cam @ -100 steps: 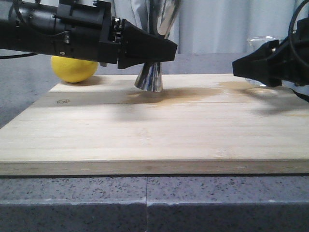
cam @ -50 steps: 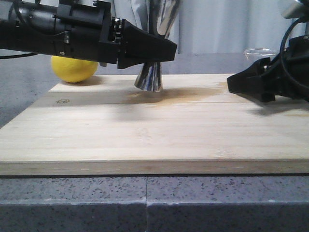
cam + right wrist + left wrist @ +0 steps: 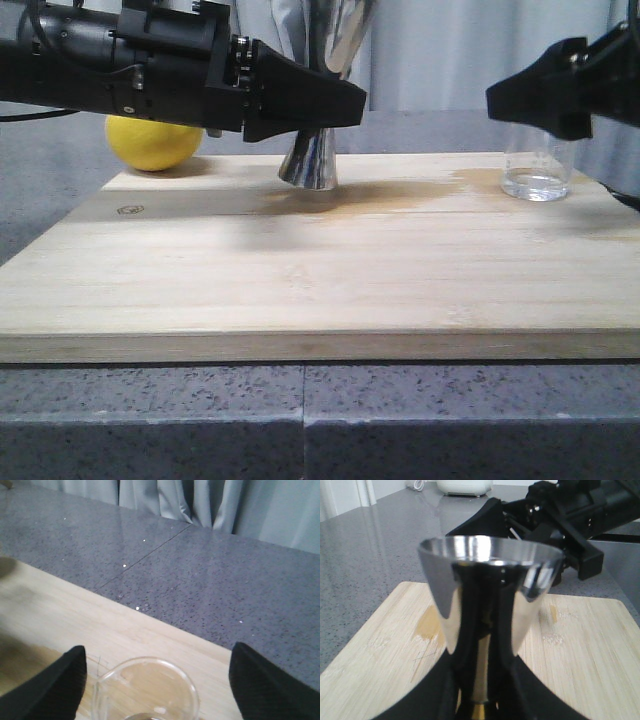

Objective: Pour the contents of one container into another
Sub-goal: 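Lower the beaker onto the board and open the right gripper, then raise the right gripper away from the beaker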

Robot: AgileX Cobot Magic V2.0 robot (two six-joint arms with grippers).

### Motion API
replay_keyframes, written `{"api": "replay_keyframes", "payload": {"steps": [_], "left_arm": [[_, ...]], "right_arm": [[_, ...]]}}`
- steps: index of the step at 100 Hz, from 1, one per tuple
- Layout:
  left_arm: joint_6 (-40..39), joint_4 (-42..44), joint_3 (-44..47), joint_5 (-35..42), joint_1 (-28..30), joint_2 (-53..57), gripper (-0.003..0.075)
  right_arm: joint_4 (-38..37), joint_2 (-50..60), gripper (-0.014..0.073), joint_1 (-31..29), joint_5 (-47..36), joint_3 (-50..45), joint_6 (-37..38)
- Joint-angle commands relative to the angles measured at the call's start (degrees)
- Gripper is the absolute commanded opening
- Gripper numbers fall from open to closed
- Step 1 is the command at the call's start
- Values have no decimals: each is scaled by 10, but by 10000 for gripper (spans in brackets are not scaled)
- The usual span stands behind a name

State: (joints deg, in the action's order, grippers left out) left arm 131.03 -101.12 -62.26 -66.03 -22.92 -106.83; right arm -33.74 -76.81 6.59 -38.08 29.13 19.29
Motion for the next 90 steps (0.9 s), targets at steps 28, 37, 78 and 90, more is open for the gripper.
{"api": "replay_keyframes", "payload": {"steps": [28, 37, 78, 90], "left_arm": [[0, -49, -16, -61, -5, 28, 62], [0, -49, -16, -61, -5, 28, 62], [0, -49, -16, -61, -5, 28, 62], [0, -49, -16, -61, -5, 28, 62]], "right_arm": [[38, 179, 533, -3, 147, 12, 43], [74, 206, 533, -3, 193, 12, 42], [337, 287, 533, 58, 381, 23, -229], [337, 309, 533, 58, 387, 23, -229]]}}
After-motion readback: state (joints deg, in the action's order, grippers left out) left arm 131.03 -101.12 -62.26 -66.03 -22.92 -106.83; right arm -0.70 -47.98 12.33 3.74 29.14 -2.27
